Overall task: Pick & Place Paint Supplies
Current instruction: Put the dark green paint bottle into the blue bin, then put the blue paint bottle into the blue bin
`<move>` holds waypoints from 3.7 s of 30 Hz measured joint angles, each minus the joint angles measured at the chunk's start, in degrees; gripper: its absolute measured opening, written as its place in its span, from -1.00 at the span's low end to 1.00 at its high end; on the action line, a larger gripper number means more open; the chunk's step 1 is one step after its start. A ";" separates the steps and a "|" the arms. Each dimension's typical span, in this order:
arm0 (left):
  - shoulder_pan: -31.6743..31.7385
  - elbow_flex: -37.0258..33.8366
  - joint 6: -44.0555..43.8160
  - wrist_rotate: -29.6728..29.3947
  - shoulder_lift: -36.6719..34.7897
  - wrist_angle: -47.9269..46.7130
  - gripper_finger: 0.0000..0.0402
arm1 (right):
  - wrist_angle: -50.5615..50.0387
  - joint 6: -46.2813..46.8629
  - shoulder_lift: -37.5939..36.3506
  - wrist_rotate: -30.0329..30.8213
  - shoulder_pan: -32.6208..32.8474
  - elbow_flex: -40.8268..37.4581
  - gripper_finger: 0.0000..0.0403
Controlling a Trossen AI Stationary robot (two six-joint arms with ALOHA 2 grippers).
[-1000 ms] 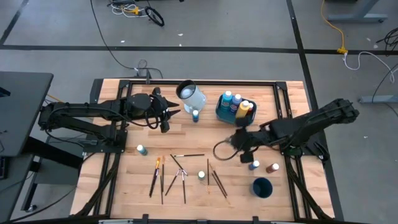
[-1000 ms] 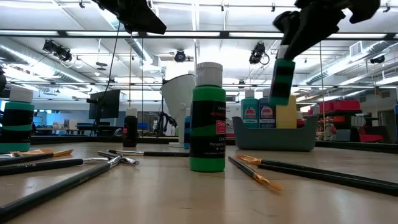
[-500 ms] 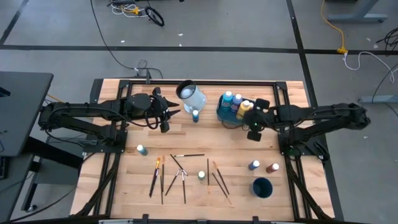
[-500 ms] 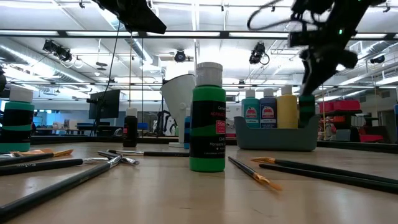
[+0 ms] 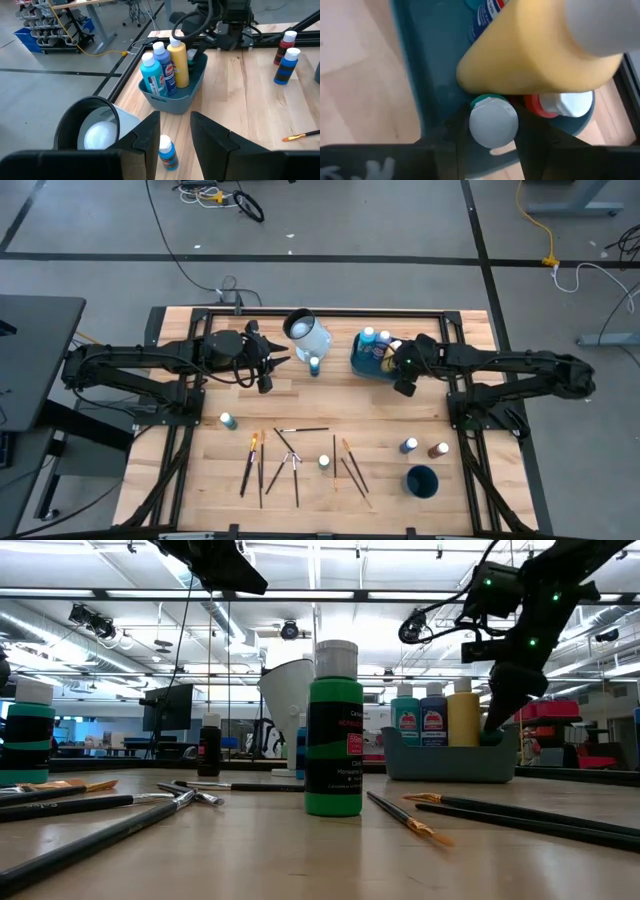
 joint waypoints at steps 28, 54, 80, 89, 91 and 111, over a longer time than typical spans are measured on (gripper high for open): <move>0.00 0.00 0.02 0.01 0.00 -0.02 -0.42 | -5.90 -8.47 0.05 8.25 -4.44 8.68 0.13; -0.01 0.00 0.02 0.02 0.65 0.11 -0.42 | -12.40 -8.18 0.38 -6.80 -2.71 12.23 0.09; 3.14 0.00 -4.35 0.02 23.55 13.94 -0.26 | -9.68 8.53 0.31 -5.96 4.55 12.78 0.07; 4.50 -0.02 -8.45 0.11 31.48 16.77 -0.09 | 0.77 10.41 0.33 -11.10 8.21 9.94 0.07; 4.48 -0.02 -9.22 -0.19 33.12 18.20 -0.09 | 7.25 8.91 0.33 -11.35 8.33 7.63 0.07; 6.17 0.00 -14.01 -1.15 34.45 19.50 -0.12 | 34.90 -6.16 0.36 -11.69 8.26 -1.21 0.07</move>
